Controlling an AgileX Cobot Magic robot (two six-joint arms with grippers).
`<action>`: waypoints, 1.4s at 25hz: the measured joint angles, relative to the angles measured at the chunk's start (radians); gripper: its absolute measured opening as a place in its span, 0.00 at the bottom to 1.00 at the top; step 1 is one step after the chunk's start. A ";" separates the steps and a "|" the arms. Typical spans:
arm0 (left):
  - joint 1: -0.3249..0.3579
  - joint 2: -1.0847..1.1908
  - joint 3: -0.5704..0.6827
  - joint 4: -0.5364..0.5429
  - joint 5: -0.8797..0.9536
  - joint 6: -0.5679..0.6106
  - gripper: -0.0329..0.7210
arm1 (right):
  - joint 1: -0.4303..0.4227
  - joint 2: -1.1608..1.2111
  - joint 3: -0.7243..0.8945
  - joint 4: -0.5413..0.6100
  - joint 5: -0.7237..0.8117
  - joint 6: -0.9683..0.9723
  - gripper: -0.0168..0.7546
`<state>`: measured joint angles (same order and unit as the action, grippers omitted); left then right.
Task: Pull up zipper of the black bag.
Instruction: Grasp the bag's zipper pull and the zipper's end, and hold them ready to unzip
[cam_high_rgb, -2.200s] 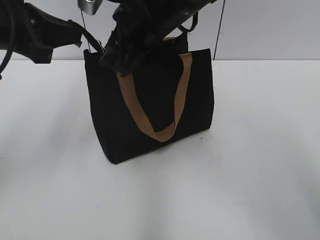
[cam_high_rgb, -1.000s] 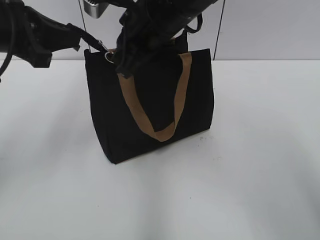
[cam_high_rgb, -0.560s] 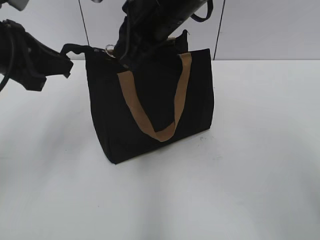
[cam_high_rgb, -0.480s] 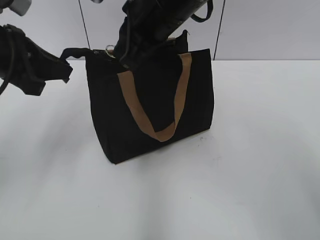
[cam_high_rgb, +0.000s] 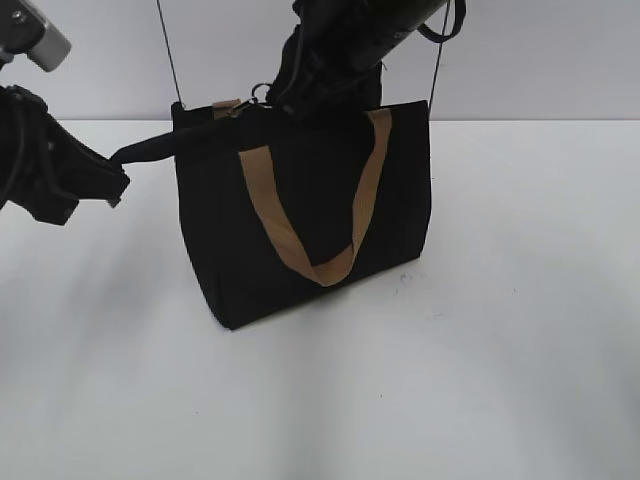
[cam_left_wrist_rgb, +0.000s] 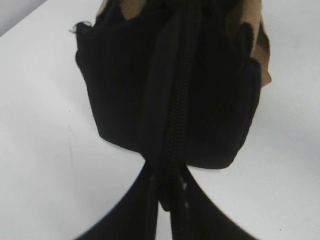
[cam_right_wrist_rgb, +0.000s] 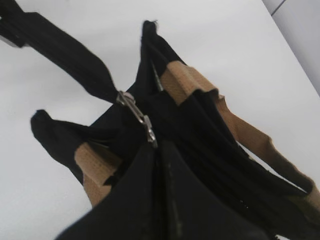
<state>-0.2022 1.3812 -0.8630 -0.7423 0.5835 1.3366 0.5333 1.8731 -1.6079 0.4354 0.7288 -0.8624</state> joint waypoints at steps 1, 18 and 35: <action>0.001 0.000 -0.001 0.013 0.001 -0.025 0.07 | -0.010 0.000 0.000 0.005 0.004 0.001 0.02; 0.075 0.000 -0.003 0.042 0.030 -0.073 0.07 | -0.246 0.001 0.001 0.023 0.029 0.004 0.02; 0.084 -0.005 0.002 -0.041 0.024 -0.143 0.82 | -0.282 -0.057 0.001 0.001 0.040 0.067 0.66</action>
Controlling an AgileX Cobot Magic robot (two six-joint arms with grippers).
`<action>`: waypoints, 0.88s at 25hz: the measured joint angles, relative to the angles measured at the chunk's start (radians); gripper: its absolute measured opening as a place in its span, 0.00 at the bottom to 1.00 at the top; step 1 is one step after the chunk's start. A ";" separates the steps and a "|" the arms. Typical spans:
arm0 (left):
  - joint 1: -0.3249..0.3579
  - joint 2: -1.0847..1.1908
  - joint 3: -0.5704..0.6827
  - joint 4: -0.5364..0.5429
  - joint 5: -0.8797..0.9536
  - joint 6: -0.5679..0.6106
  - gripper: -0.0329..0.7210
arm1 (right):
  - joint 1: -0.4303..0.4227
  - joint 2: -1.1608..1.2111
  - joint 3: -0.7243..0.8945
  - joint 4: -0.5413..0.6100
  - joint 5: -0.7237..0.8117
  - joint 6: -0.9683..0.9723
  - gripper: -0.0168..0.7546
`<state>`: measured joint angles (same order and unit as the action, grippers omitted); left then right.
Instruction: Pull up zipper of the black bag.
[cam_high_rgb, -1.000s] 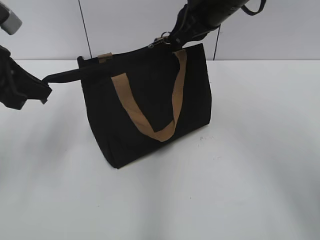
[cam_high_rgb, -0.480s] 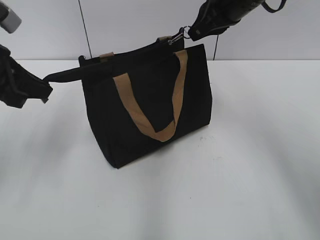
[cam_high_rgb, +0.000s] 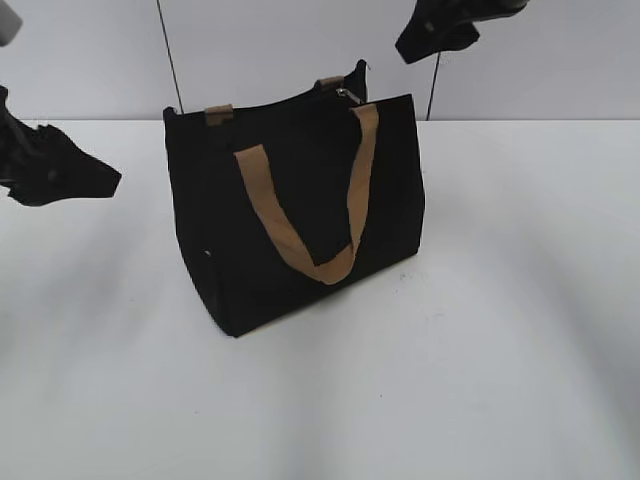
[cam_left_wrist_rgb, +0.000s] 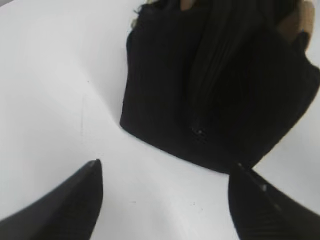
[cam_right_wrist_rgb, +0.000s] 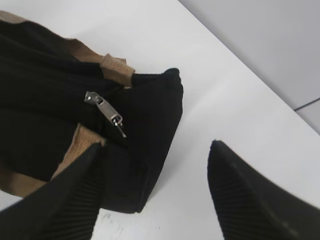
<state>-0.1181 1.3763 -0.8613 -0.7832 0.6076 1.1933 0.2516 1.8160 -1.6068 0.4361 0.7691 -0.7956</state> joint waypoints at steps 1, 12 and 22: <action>0.000 -0.004 0.000 0.001 -0.007 -0.034 0.83 | 0.000 -0.012 0.000 -0.019 0.015 0.025 0.67; 0.068 -0.055 -0.111 0.402 0.107 -0.700 0.74 | -0.124 -0.147 0.000 -0.285 0.259 0.481 0.67; 0.095 -0.064 -0.332 0.674 0.459 -0.947 0.67 | -0.277 -0.267 0.002 -0.306 0.442 0.512 0.67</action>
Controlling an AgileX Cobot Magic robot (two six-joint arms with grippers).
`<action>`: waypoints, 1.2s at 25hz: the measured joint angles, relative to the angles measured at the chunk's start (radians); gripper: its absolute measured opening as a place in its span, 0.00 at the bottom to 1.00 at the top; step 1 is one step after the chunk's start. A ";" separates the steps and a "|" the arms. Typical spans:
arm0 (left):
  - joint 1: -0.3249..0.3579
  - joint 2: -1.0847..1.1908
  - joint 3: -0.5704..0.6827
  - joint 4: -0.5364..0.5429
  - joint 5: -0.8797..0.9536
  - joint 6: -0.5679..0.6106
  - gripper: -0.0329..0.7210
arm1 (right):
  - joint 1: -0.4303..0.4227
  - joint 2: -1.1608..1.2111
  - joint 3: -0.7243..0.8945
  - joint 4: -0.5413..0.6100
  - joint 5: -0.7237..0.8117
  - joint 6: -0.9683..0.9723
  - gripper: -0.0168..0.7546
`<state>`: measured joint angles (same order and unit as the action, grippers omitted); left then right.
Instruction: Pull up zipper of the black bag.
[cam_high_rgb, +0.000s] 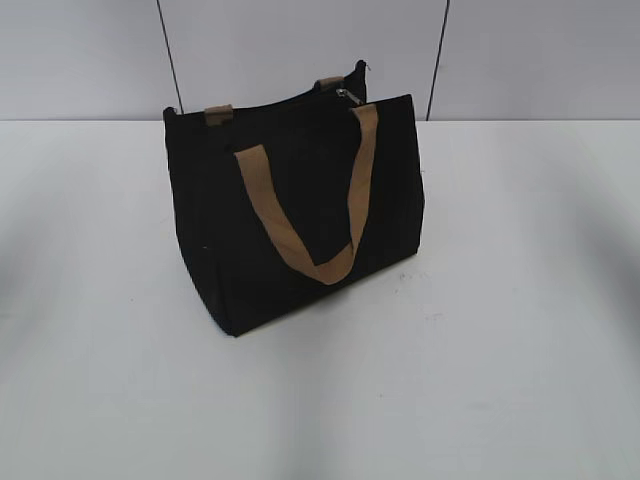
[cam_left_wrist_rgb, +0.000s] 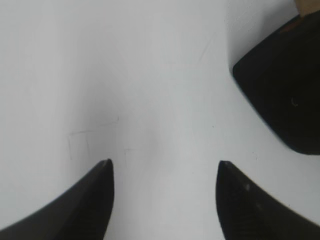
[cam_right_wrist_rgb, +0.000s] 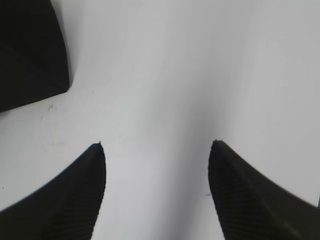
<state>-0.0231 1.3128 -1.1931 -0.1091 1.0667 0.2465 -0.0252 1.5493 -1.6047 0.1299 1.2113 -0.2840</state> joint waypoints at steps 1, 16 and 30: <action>0.000 -0.008 0.000 0.001 0.019 0.000 0.66 | -0.005 -0.019 0.011 -0.001 0.000 0.000 0.67; 0.000 -0.654 0.437 -0.047 0.015 -0.002 0.64 | -0.011 -0.725 0.759 0.027 -0.045 0.012 0.67; 0.000 -1.122 0.654 -0.099 0.017 -0.002 0.63 | -0.011 -1.253 1.113 0.036 -0.093 0.028 0.67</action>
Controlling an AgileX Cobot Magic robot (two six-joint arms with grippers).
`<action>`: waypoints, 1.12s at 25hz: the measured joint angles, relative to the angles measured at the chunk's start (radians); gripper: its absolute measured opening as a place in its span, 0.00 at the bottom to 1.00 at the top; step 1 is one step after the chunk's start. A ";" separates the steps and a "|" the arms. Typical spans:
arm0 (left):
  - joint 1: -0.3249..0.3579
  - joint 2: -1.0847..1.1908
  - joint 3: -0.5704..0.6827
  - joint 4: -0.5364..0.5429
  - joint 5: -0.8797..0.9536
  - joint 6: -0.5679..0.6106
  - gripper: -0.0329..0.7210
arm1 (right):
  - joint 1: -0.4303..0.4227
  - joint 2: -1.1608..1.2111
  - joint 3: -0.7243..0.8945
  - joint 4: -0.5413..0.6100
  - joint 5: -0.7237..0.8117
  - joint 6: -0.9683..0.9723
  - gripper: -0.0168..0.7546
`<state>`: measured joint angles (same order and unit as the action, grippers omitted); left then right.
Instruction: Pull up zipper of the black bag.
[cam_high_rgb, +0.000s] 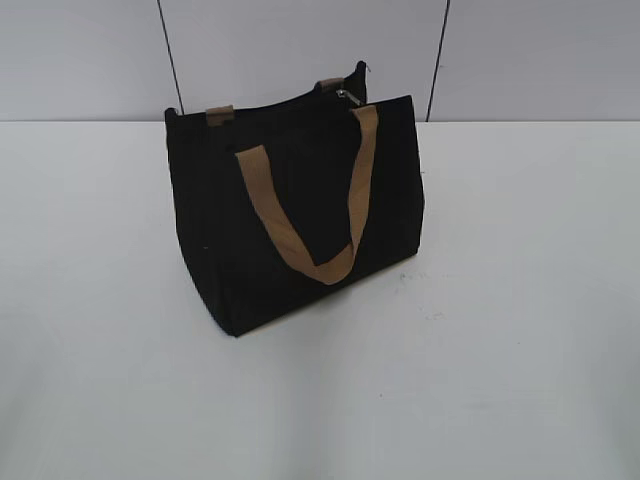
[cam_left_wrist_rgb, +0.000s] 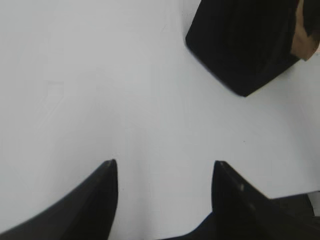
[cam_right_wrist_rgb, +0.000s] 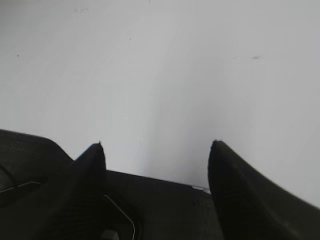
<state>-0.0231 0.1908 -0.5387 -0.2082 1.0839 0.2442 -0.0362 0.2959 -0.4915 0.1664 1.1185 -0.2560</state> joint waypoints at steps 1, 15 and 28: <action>0.000 -0.016 0.003 0.000 0.000 0.000 0.63 | 0.000 -0.023 0.002 0.000 -0.005 0.000 0.67; 0.000 -0.199 0.008 0.006 -0.006 -0.060 0.63 | 0.000 -0.301 0.004 0.000 -0.015 0.001 0.67; 0.000 -0.200 0.010 0.120 -0.021 -0.236 0.63 | 0.000 -0.303 0.005 0.001 -0.016 0.001 0.67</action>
<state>-0.0231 -0.0092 -0.5283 -0.0880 1.0630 0.0084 -0.0362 -0.0066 -0.4861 0.1673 1.1025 -0.2549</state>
